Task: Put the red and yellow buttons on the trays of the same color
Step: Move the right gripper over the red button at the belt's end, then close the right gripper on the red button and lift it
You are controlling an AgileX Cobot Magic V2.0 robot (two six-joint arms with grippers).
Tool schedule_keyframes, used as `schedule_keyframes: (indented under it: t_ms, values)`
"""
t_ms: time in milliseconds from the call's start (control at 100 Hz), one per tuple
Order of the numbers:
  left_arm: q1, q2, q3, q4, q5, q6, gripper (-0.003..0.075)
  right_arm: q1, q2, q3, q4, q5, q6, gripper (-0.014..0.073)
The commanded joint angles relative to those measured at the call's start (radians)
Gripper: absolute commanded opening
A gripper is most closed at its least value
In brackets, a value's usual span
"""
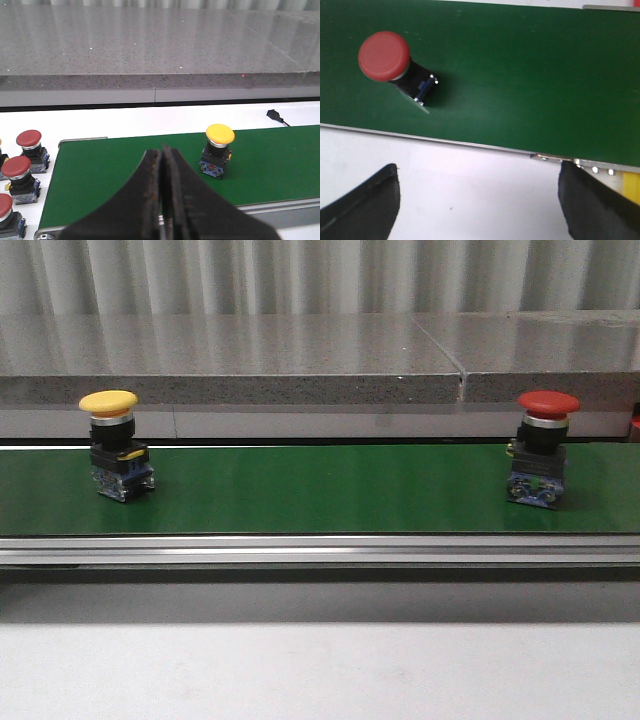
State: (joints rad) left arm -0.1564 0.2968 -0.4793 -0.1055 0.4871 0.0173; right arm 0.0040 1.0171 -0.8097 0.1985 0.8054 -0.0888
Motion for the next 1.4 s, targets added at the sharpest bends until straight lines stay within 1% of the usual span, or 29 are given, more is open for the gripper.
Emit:
schedule_keyframes:
  t_ms: [0,100,180,310,500,680,730,770,790,810,830,880,900,930,980,1020,1050,1120,1220,1390]
  values:
    - [-0.007,0.009,-0.025,-0.015,-0.081,0.001,-0.002,0.002,0.036,-0.032,0.059,-0.081,-0.06,0.0636]
    - [-0.007,0.009,-0.025,-0.015,-0.081,0.001,-0.002,0.002,0.107,-0.041,0.104,-0.089,-0.113,0.0636]
    - [-0.007,0.009,-0.025,-0.015,-0.081,0.001,-0.002,0.002,0.158,-0.058,0.115,-0.087,-0.14,0.0636]
    - [-0.007,0.009,-0.025,-0.015,-0.081,0.001,-0.002,0.012,0.237,-0.104,0.115,-0.088,-0.154,0.0636]
    - [-0.007,0.009,-0.025,-0.015,-0.081,0.001,-0.002,0.055,0.337,-0.172,0.115,-0.094,-0.189,0.0636]
    - [-0.007,0.009,-0.025,-0.015,-0.081,0.001,-0.002,0.058,0.417,-0.202,0.114,-0.16,-0.192,0.0631]
    - [-0.007,0.009,-0.025,-0.015,-0.081,0.001,-0.002,0.058,0.433,-0.206,0.114,-0.173,-0.192,0.0603]
    - [-0.007,0.009,-0.025,-0.015,-0.081,0.001,-0.002,0.058,0.445,-0.211,0.114,-0.172,-0.192,0.0549]
    - [-0.007,0.009,-0.025,-0.015,-0.081,0.001,-0.002,0.058,0.45,-0.213,0.114,-0.172,-0.192,0.0513]
    - [-0.007,0.009,-0.025,-0.015,-0.081,0.001,-0.002,0.058,0.453,-0.216,0.114,-0.172,-0.192,0.0456]
    - [-0.007,0.009,-0.025,-0.015,-0.081,0.001,-0.002,0.058,0.457,-0.217,0.114,-0.171,-0.192,0.0426]
    - [-0.007,0.009,-0.025,-0.015,-0.081,0.001,-0.002,0.058,0.458,-0.225,0.114,-0.168,-0.192,0.0297]
    - [-0.007,0.009,-0.025,-0.015,-0.081,0.001,-0.002,0.058,0.458,-0.229,0.114,-0.163,-0.192,0.0267]
    - [-0.007,0.009,-0.025,-0.015,-0.081,0.001,-0.002,0.057,0.458,-0.239,0.114,-0.147,-0.192,0.0196]
    - [-0.007,0.009,-0.025,-0.015,-0.081,0.001,-0.002,0.055,0.458,-0.261,0.114,-0.115,-0.192,0.012]
    - [-0.007,0.009,-0.025,-0.015,-0.081,0.001,-0.002,0.053,0.458,-0.282,0.112,-0.091,-0.192,0.0079]
    - [-0.007,0.009,-0.025,-0.015,-0.081,0.001,-0.002,0.047,0.458,-0.298,0.111,-0.07,-0.192,0.0065]
    - [-0.007,0.009,-0.025,-0.015,-0.081,0.001,-0.002,0.025,0.458,-0.341,0.11,-0.039,-0.192,0.0062]
    - [-0.007,0.009,-0.025,-0.015,-0.081,0.001,-0.002,-0.037,0.458,-0.399,0.11,-0.026,-0.192,0.0062]
    - [-0.007,0.009,-0.025,-0.015,-0.081,0.001,-0.002,-0.211,0.489,-0.481,0.11,-0.062,-0.187,0.0062]
